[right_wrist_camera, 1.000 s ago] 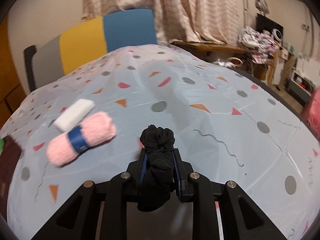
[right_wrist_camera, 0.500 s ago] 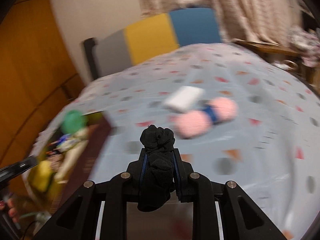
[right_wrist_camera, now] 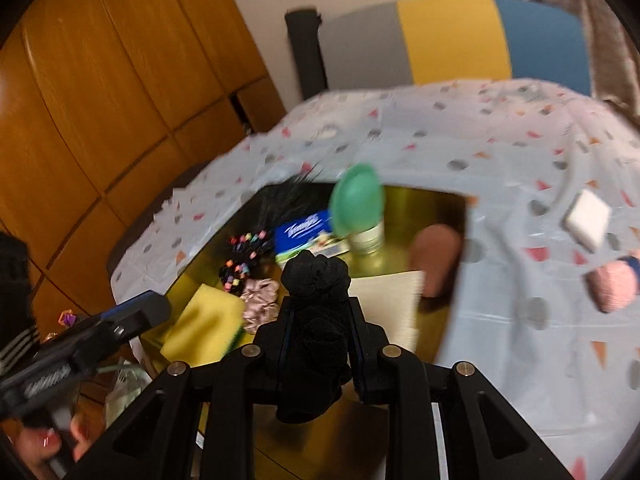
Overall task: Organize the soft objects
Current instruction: 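Carry the black scrunchie into the gold tray and open the right gripper, then move the right gripper to the pink towel roll and grasp its blue band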
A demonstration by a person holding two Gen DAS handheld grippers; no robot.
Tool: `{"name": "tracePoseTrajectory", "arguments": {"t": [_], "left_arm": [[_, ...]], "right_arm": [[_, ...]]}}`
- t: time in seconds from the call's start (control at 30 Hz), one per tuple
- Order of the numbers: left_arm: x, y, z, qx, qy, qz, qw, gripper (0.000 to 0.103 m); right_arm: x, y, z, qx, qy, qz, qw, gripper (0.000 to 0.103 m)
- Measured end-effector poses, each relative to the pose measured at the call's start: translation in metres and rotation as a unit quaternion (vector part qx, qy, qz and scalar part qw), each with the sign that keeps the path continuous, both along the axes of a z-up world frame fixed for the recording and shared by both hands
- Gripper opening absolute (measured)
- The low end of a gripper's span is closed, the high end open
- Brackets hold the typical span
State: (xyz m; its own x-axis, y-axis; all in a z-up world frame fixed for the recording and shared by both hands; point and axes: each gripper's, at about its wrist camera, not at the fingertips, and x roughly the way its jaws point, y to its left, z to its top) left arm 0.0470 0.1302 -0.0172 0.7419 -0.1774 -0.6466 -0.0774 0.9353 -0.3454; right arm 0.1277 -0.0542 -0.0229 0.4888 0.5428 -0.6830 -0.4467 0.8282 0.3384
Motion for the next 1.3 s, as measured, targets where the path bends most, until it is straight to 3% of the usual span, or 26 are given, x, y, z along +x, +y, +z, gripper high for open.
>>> {"name": "tracePoseTrajectory", "arguments": {"t": [0.23, 0.3, 0.37, 0.43, 0.53, 0.7, 0.97, 1.13, 1.3], "left_arm": [[-0.004, 0.017, -0.002, -0.011, 0.003, 0.017, 0.9998, 0.037], [-0.004, 0.019, -0.004, -0.016, 0.006, 0.019, 0.9997, 0.037], [-0.004, 0.019, -0.006, -0.018, 0.01, 0.018, 0.9996, 0.037], [-0.004, 0.017, -0.007, -0.019, 0.012, 0.015, 0.9996, 0.038], [-0.004, 0.015, -0.008, -0.019, 0.012, 0.011, 0.9997, 0.037], [-0.006, 0.008, -0.008, -0.026, 0.008, -0.005, 0.9996, 0.037], [-0.009, -0.022, -0.007, -0.014, -0.005, -0.058, 0.9982, 0.038], [-0.013, -0.041, -0.005, -0.006, -0.015, -0.087, 0.996, 0.038], [-0.017, -0.064, -0.004, 0.003, -0.017, -0.117, 0.993, 0.038]], "right_arm": [[0.028, 0.039, -0.016, 0.001, 0.037, 0.004, 0.999, 0.027], [0.036, 0.049, -0.019, -0.007, 0.039, 0.003, 0.999, 0.032], [0.043, 0.053, -0.021, -0.013, 0.042, -0.003, 0.999, 0.046], [0.046, 0.05, -0.022, -0.011, 0.045, -0.015, 0.999, 0.053], [0.042, 0.039, -0.017, 0.012, 0.043, -0.024, 0.999, 0.055], [0.025, 0.012, 0.004, 0.028, -0.01, -0.04, 0.999, 0.066], [0.006, -0.043, 0.018, 0.001, -0.07, -0.096, 0.993, 0.067], [0.003, -0.084, 0.003, -0.029, -0.058, -0.134, 0.989, 0.067], [0.001, -0.126, -0.037, -0.045, -0.003, -0.175, 0.983, 0.067]]}}
